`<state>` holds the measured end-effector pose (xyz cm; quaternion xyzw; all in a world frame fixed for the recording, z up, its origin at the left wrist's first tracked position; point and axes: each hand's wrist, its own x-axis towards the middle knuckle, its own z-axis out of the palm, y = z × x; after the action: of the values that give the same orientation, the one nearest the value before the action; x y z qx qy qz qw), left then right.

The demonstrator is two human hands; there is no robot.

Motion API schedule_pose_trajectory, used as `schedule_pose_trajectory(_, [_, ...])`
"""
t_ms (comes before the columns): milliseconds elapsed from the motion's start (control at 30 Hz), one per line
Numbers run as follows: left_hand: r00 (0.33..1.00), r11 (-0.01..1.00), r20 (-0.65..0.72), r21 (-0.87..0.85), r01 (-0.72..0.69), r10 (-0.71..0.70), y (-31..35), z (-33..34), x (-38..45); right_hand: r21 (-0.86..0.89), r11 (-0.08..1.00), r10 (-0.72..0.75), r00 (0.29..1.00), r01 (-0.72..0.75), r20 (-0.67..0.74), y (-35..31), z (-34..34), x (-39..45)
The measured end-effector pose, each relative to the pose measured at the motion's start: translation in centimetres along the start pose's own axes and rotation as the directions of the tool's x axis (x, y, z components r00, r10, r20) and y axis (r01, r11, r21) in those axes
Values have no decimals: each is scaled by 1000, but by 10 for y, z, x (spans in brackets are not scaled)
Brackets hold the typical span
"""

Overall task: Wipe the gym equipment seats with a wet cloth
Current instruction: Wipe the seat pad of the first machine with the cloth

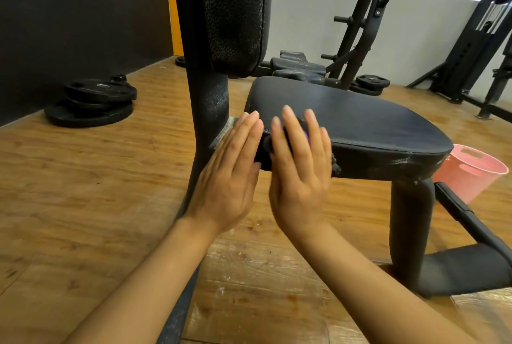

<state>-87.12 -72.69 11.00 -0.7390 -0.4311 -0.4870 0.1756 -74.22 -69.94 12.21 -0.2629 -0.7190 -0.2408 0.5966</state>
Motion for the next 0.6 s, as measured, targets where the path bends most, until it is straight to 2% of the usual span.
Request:
schedule_pose_trajectory(67, [999, 997, -8, -51, 51, -51, 0, 2, 1, 16, 1000, -17, 1000, 16, 5, -10, 4, 13])
schedule_pose_trajectory(233, [994, 997, -81, -37, 68, -71, 7, 11, -3, -2, 965, -259, 954, 262, 153, 37, -26, 5])
schedule_pose_trajectory(400, [994, 999, -106, -5, 40, -41, 7, 14, 2, -119, 965, -213, 965, 232, 156, 86, -52, -26])
schedule_pose_trajectory(500, [995, 999, -95, -34, 34, -37, 3, 11, -1, -112, 979, -155, 980, 169, 124, 59, -34, -19])
schedule_pose_trajectory(600, [995, 996, -95, -81, 33, -40, 1, 11, -1, -54, 975, -208, 971, 216, 121, 22, -13, 0])
